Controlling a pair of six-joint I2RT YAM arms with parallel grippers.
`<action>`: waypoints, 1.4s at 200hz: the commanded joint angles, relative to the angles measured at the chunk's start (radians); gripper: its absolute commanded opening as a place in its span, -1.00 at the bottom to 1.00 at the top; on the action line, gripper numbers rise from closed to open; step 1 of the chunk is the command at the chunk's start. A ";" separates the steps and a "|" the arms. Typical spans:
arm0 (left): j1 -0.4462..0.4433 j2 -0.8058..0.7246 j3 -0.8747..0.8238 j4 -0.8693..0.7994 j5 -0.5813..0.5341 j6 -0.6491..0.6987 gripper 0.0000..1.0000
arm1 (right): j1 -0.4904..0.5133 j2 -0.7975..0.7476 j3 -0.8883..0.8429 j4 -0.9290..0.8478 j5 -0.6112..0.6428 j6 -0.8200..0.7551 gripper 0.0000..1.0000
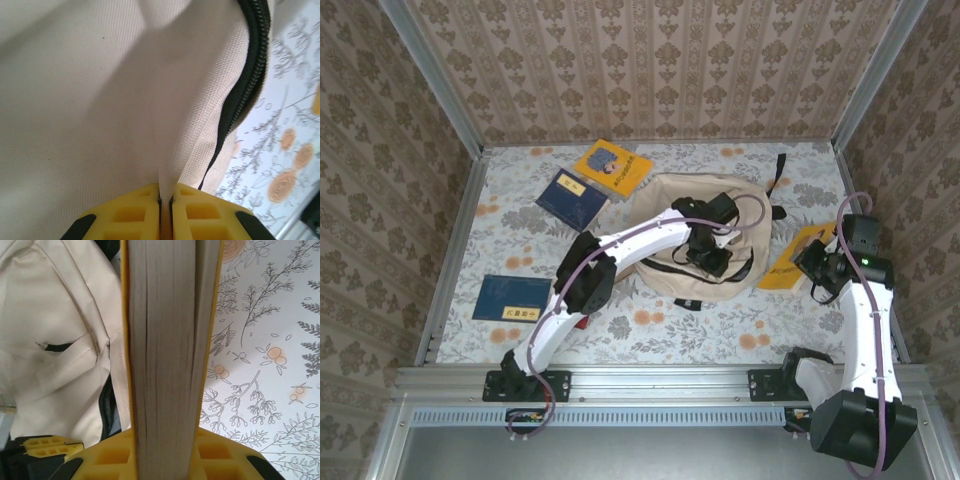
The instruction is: Pack the student bag
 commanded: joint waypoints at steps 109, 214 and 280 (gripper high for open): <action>0.102 -0.186 -0.022 0.142 0.057 -0.053 -1.00 | 0.015 -0.064 -0.029 0.020 -0.346 0.082 -0.97; 0.123 -0.277 0.028 0.395 -0.042 -0.098 -1.00 | 0.362 0.015 -0.106 0.381 -0.408 0.377 -0.97; 0.114 -0.284 0.059 0.454 -0.045 -0.114 -1.00 | 0.393 0.237 -0.057 0.588 -0.336 0.356 -0.97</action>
